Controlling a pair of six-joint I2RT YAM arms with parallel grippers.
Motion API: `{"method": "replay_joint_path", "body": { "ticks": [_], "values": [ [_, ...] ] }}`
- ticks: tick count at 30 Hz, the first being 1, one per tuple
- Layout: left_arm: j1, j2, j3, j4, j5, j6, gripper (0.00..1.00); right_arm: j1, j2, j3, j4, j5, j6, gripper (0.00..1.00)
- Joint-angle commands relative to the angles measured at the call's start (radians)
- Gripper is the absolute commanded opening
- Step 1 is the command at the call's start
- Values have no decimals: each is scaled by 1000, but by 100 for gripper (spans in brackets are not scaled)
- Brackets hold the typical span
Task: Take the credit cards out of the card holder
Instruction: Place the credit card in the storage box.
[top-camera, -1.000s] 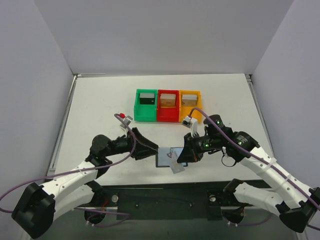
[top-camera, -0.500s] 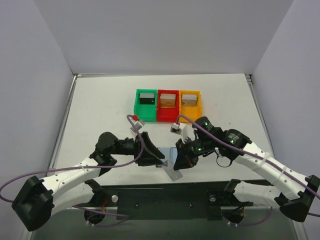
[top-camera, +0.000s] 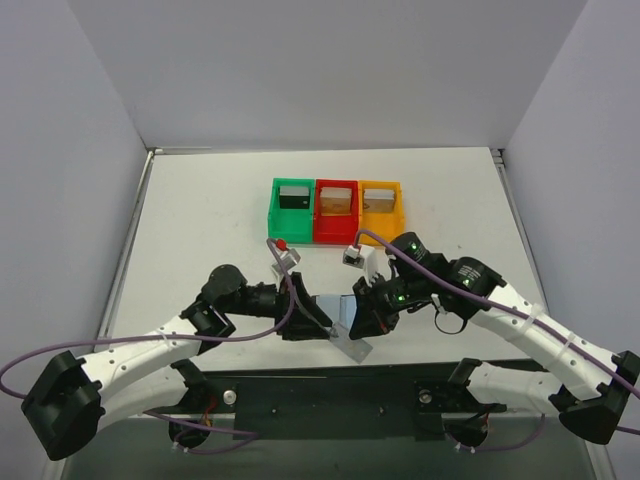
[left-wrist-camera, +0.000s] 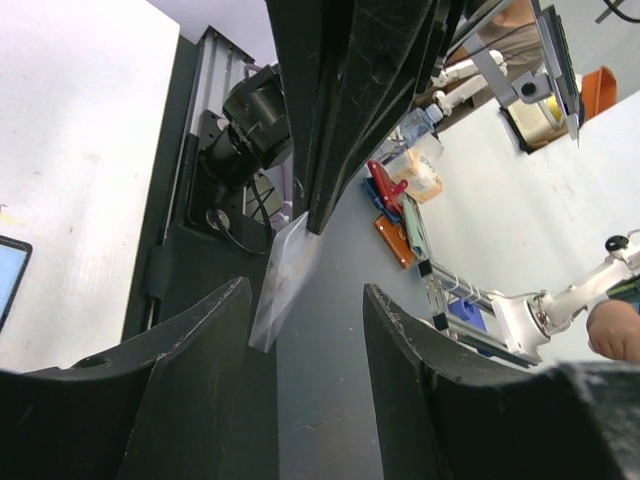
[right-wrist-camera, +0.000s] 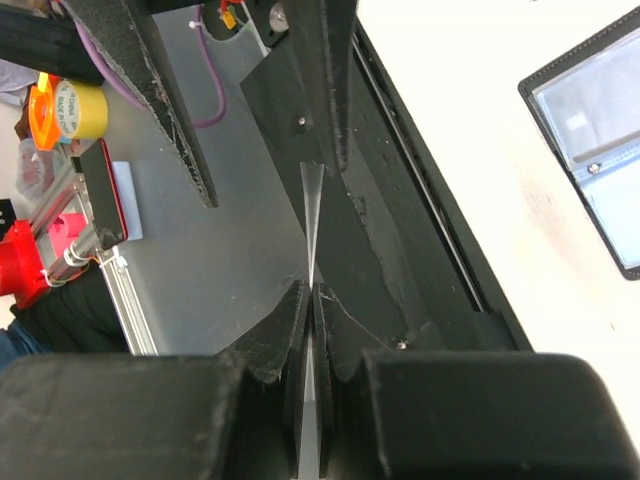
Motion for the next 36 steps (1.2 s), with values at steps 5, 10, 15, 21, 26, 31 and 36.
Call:
{"method": "replay_joint_path", "body": {
  "ticks": [5,10,15,21,26,31,36],
  "values": [
    [46,-64,25,-4,-76,33,62,17,-7,57,-8,-14,-19,0],
    [50,-41,17,38,-45,4,61,22,-10,55,-7,-14,-20,0],
    [23,11,22,107,2,-38,57,25,-2,67,-7,-6,-23,0],
    [-14,33,31,95,21,-22,50,27,-1,71,-7,3,-23,0],
    [-16,19,31,82,21,-16,28,27,2,75,-10,6,-23,0],
    [-19,28,35,81,36,-18,20,27,7,83,-8,8,-25,0],
    [-29,36,35,92,35,-15,0,27,13,87,-7,13,-25,0]
  ]
}}
